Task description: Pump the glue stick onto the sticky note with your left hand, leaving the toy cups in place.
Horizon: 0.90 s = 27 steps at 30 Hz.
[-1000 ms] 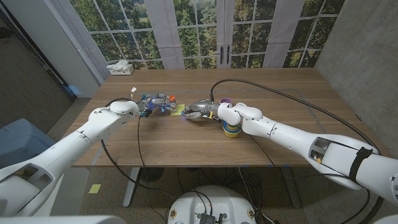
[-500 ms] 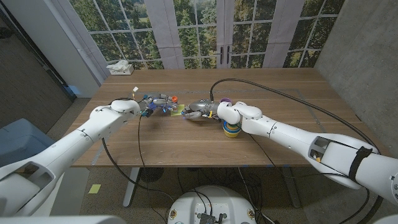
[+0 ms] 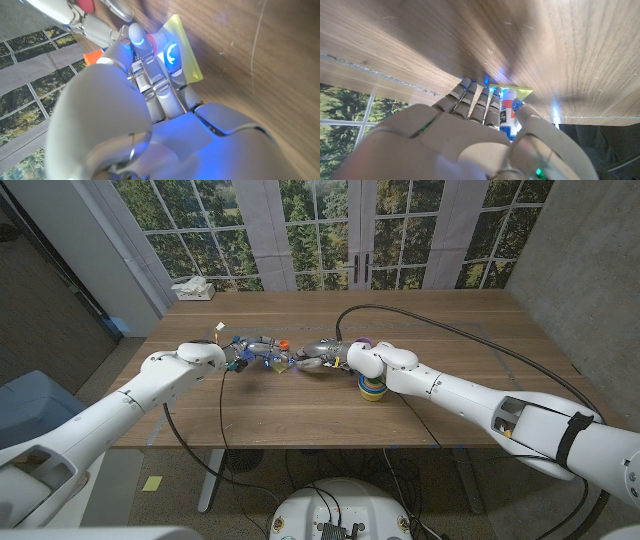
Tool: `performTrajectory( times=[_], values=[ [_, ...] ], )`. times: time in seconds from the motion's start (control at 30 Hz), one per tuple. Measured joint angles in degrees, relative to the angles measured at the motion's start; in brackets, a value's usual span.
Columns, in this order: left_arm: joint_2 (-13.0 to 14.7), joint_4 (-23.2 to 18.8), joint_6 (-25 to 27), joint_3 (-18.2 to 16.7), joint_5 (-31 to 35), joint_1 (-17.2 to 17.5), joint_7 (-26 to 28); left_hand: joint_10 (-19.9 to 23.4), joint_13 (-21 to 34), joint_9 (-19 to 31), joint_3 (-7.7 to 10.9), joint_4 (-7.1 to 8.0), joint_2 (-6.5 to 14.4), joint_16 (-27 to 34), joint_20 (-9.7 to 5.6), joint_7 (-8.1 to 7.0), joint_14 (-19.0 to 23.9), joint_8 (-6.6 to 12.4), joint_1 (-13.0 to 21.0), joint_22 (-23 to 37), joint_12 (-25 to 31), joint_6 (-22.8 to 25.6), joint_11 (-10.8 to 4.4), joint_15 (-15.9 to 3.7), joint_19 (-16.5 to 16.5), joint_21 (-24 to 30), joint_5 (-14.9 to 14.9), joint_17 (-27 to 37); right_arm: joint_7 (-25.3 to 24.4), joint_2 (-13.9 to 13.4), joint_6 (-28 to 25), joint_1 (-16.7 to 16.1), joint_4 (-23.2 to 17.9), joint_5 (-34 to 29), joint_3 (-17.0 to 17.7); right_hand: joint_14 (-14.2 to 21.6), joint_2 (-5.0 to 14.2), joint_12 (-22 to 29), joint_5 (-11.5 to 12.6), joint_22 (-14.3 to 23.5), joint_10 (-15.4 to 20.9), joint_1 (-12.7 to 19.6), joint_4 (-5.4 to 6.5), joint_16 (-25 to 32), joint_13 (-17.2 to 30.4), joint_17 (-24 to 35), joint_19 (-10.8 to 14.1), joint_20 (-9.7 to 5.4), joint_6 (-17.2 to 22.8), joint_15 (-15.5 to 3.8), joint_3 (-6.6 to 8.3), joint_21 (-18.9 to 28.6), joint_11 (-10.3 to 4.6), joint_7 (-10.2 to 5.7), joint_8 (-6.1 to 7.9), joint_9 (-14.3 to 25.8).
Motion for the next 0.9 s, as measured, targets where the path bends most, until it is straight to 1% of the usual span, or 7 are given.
performTrajectory(
  times=[0.03,0.13,0.47,0.53,0.6,0.9],
  values=[
    [0.1,-0.2,-0.1,-0.1,-0.2,0.3,-0.1,0.0,0.0,0.0,0.00,0.00,0.0,0.0,0.00,0.00,0.0,0.00,0.0,0.0,0.0,0.0,0.00,0.00,0.0,0.0,0.0,0.0,0.0,0.1,0.0,0.1,0.2,0.0,-0.1,0.0,-0.50,0.0,0.0,0.0,0.0,-0.5,0.01,0.0,0.0,-0.1,0.0,0.00,0.0,0.00,-0.01,0.0,0.00,0.00,0.00,-0.1],
    [0.3,-0.4,-0.6,-0.3,-0.7,0.7,-0.4,0.0,0.0,0.0,0.00,0.00,0.0,0.0,0.00,0.00,0.0,0.00,0.0,0.0,0.0,0.0,0.00,0.00,0.0,0.0,0.0,0.2,-0.1,0.5,0.0,0.4,0.8,0.1,-0.3,0.0,-0.48,0.0,0.0,0.0,0.0,-0.5,0.24,0.0,0.0,-0.2,0.0,-0.01,0.0,0.00,-0.24,0.0,0.00,0.00,0.00,-0.1],
    [0.9,-1.0,-2.1,-1.2,-1.3,2.1,-0.3,0.0,0.0,0.0,0.00,0.00,0.0,-0.4,0.00,0.01,0.1,-0.01,0.0,-0.1,0.0,0.0,0.00,-0.01,0.0,0.0,0.0,0.2,-0.2,1.2,0.0,0.9,1.7,0.3,-0.9,-0.2,-0.26,0.0,0.0,0.0,-0.3,-0.7,0.23,0.0,0.0,-0.2,-0.2,-0.22,-0.3,-0.20,-0.23,-0.2,0.31,0.30,-0.22,-0.2],
    [1.1,-1.2,-2.3,-1.4,-1.3,2.4,-0.1,0.0,0.0,0.0,0.00,0.00,0.0,-0.4,0.00,0.01,0.1,-0.01,0.0,-0.1,0.0,0.0,0.00,-0.01,0.0,0.0,0.0,0.2,-0.2,1.3,-0.1,1.0,1.8,0.3,-1.0,-0.2,-0.26,0.0,0.0,0.0,-0.3,-0.7,0.48,0.0,0.0,-0.2,-0.2,-0.22,-0.3,-0.20,-0.48,-0.3,0.31,0.30,-0.22,-0.2],
    [1.3,-1.5,-2.6,-1.6,-1.4,2.6,0.1,0.0,0.0,0.0,0.00,0.00,0.0,-0.4,0.00,0.01,0.1,-0.04,0.0,-0.1,0.0,0.0,0.00,0.00,0.0,0.0,0.0,0.2,-0.2,1.4,-0.2,1.0,1.9,0.3,-1.1,-0.2,-0.26,0.0,0.0,0.0,-0.3,-0.7,0.48,0.0,0.0,-0.2,-0.2,-0.22,-0.3,-0.20,-0.48,-0.3,0.31,0.30,-0.22,-0.2],
    [2.2,-3.6,-3.2,-3.3,-1.4,4.6,0.8,0.0,0.0,0.0,0.00,0.00,0.0,-0.8,0.00,0.01,0.1,-0.22,0.0,0.0,0.1,0.0,0.00,0.01,0.0,0.0,0.0,0.5,-0.3,1.5,-0.4,1.1,1.9,0.5,-1.2,-0.2,-0.25,0.0,0.1,0.0,-0.3,-0.7,0.48,-0.4,0.0,-0.2,-0.3,-0.30,-0.3,-0.20,-0.48,-0.4,0.31,0.30,-0.24,-0.2]
  ],
)
